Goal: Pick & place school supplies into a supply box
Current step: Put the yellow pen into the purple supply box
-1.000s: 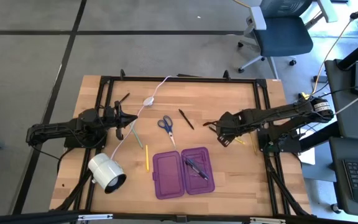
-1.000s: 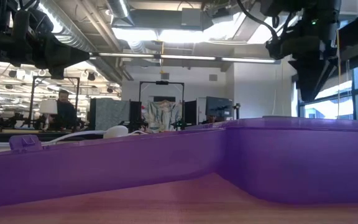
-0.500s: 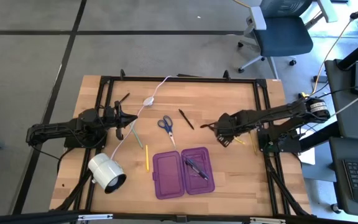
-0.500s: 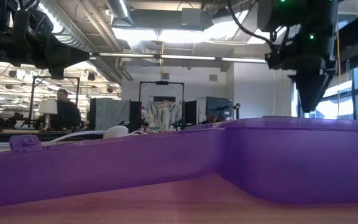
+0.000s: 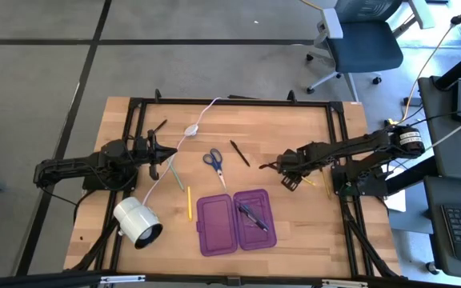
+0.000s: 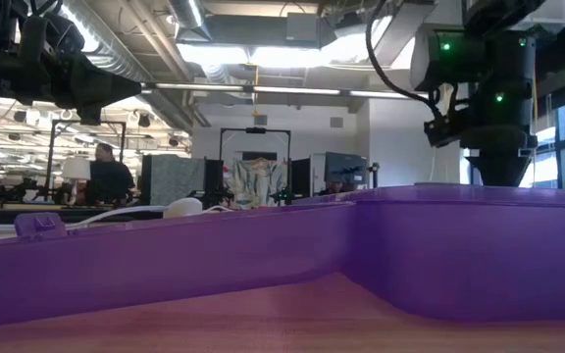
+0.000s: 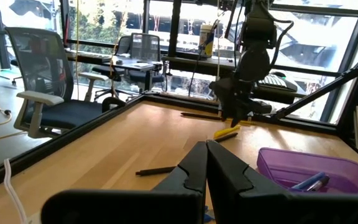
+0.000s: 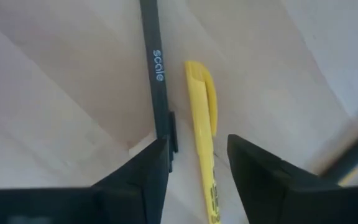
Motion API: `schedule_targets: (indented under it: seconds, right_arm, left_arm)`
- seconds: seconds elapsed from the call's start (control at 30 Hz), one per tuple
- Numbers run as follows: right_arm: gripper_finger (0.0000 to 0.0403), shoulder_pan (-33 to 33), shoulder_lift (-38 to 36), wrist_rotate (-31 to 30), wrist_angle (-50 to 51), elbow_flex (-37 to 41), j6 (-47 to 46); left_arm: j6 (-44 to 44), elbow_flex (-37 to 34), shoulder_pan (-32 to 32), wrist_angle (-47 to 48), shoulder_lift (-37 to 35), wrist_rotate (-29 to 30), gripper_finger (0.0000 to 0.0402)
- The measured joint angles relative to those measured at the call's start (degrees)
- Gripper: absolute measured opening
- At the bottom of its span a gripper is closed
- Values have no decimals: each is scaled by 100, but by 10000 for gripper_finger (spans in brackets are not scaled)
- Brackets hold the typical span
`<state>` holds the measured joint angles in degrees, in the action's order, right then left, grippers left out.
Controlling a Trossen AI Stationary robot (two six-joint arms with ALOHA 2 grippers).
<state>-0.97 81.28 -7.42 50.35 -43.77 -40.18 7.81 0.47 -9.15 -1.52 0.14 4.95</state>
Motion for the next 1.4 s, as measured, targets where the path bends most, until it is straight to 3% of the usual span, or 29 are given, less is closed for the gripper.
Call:
schedule_targets:
  seconds: [1.13, 1.4]
  right_arm:
    - [168, 420, 1, 323, -216, 9, 447]
    - [168, 420, 502, 460, -267, 9, 534]
  left_arm:
    - [0, 1, -2, 0, 0, -7, 4]
    - [0, 1, -2, 1, 0, -7, 4]
